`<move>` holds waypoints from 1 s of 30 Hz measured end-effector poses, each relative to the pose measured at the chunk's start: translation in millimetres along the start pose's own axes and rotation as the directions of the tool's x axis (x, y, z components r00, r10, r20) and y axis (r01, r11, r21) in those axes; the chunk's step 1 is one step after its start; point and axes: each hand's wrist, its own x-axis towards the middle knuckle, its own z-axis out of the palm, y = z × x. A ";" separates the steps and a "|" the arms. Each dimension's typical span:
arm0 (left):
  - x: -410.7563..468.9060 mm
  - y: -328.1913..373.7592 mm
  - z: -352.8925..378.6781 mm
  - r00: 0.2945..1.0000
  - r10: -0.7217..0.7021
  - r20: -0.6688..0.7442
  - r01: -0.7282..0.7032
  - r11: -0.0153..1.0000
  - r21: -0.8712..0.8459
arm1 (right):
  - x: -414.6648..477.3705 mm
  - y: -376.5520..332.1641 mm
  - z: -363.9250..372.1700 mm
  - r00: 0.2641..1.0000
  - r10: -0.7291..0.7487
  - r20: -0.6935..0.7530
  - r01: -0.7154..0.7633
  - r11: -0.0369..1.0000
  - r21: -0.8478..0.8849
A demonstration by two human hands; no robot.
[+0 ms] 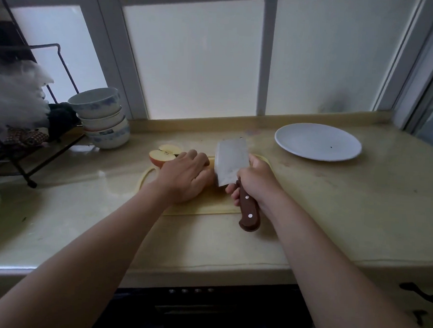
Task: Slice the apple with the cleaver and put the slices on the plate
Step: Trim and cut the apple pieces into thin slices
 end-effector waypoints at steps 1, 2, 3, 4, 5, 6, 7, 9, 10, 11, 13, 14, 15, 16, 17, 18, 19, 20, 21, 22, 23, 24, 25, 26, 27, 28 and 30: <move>-1.4 -2.4 2.1 1.000 0.011 -0.024 -0.012 1.000 -0.020 | 0.9 0.8 1.3 1.000 0.002 -0.009 -0.002 1.000 -0.011; -2.2 -5.0 4.1 0.999 0.018 -0.043 -0.020 0.999 -0.039 | 1.5 1.1 2.1 1.000 0.002 -0.020 -0.003 1.000 -0.010; -2.9 -7.0 5.7 0.998 0.020 -0.062 -0.024 0.998 -0.061 | 2.2 0.5 1.7 0.999 -0.001 -0.033 0.001 1.000 0.010; -3.4 -7.7 6.8 0.997 0.012 -0.070 -0.018 0.996 -0.083 | 3.0 -0.6 0.4 0.999 -0.006 -0.051 0.008 0.999 0.043; -3.6 -9.8 8.7 0.997 0.002 -0.081 -0.010 0.994 -0.107 | 3.9 -2.0 -1.0 0.998 -0.008 -0.070 0.013 0.997 0.075; -3.6 -10.3 9.4 0.996 -0.006 -0.090 -0.006 0.992 -0.127 | 5.5 -3.1 -2.2 0.996 -0.005 -0.086 0.013 0.996 0.093; -3.2 -10.5 10.4 0.995 -0.014 -0.095 0.000 0.989 -0.151 | 7.3 -3.6 -3.0 0.995 -0.002 -0.096 0.011 0.996 0.094; -2.7 -10.7 11.5 0.994 -0.043 -0.097 0.024 0.982 -0.186 | 9.7 -4.4 -2.6 0.995 -0.003 -0.099 0.009 0.998 0.059; -2.7 -11.3 12.1 0.994 -0.054 -0.094 0.034 0.980 -0.196 | 10.0 -5.0 -1.7 0.996 -0.007 -0.094 0.011 0.999 0.042; -2.8 -11.5 12.3 0.994 -0.059 -0.091 0.040 0.979 -0.201 | 9.9 -5.9 -0.8 0.996 -0.013 -0.086 0.015 1.000 0.027; -2.7 -11.8 12.7 0.995 -0.072 -0.075 0.055 0.978 -0.200 | 9.2 -7.5 0.7 0.997 -0.023 -0.072 0.024 1.000 0.006; -2.2 -11.6 12.7 0.995 -0.078 -0.070 0.062 0.978 -0.199 | 8.9 -7.1 1.3 0.997 -0.026 -0.067 0.026 1.000 -0.004; -1.6 -11.9 13.2 0.994 -0.083 -0.067 0.068 0.978 -0.198 | 8.6 -6.1 2.0 0.998 -0.027 -0.061 0.026 1.000 -0.011; -1.6 -11.7 13.1 0.994 -0.087 -0.064 0.073 0.977 -0.198 | 8.4 -4.7 2.9 0.998 -0.025 -0.059 0.024 1.000 -0.016; -1.4 -11.8 13.6 0.994 -0.090 -0.062 0.075 0.976 -0.202 | 7.8 -3.7 3.7 0.998 -0.022 -0.060 0.021 1.000 -0.018; -1.5 -11.8 13.5 0.994 -0.090 -0.058 0.077 0.976 -0.204 | 7.4 -3.0 4.5 0.998 -0.021 -0.062 0.020 1.000 -0.020; -1.9 -11.7 13.4 0.994 -0.091 -0.054 0.078 0.976 -0.205 | 7.0 -2.5 5.4 0.998 -0.021 -0.060 0.020 1.000 -0.024; -2.2 -11.9 13.2 0.995 -0.090 -0.051 0.078 0.975 -0.206 | 6.5 -2.3 6.2 0.998 -0.025 -0.055 0.024 0.999 -0.031; -2.8 -11.7 12.5 0.995 -0.089 -0.049 0.077 0.974 -0.213 | 5.6 -2.5 6.9 0.998 -0.031 -0.049 0.030 0.999 -0.037; -3.6 -11.1 10.7 0.995 -0.086 -0.043 0.074 0.972 -0.222 | 5.1 -2.9 7.4 0.998 -0.036 -0.047 0.034 0.999 -0.038; -4.1 -10.8 8.9 0.996 -0.081 -0.033 0.071 0.971 -0.230 | 4.7 -3.2 7.6 0.998 -0.036 -0.048 0.034 0.999 -0.034; -4.8 -10.4 7.0 0.997 -0.074 -0.015 0.069 0.970 -0.233 | 4.2 -3.1 7.3 0.998 -0.034 -0.052 0.033 0.999 -0.026; -5.6 -10.5 6.1 0.998 -0.068 0.001 0.067 0.970 -0.233 | 3.4 -3.0 6.7 0.998 -0.035 -0.057 0.034 0.999 -0.020; -6.5 -10.5 5.3 0.998 -0.067 0.014 0.068 0.970 -0.234 | 2.9 -3.2 6.1 0.998 -0.038 -0.059 0.037 0.999 -0.014; -7.0 -11.1 5.9 0.997 -0.075 0.018 0.077 0.965 -0.251 | 2.2 -3.4 5.4 0.997 -0.042 -0.062 0.042 0.999 -0.007; -7.7 -11.9 6.2 0.996 -0.093 0.011 0.092 0.951 -0.294 | 1.6 -3.5 4.8 0.997 -0.045 -0.064 0.045 0.999 0.001; -9.5 -11.9 4.9 0.987 -0.156 -0.036 0.123 0.885 -0.450 | 0.6 -3.7 4.1 0.997 -0.052 -0.065 0.053 0.998 0.017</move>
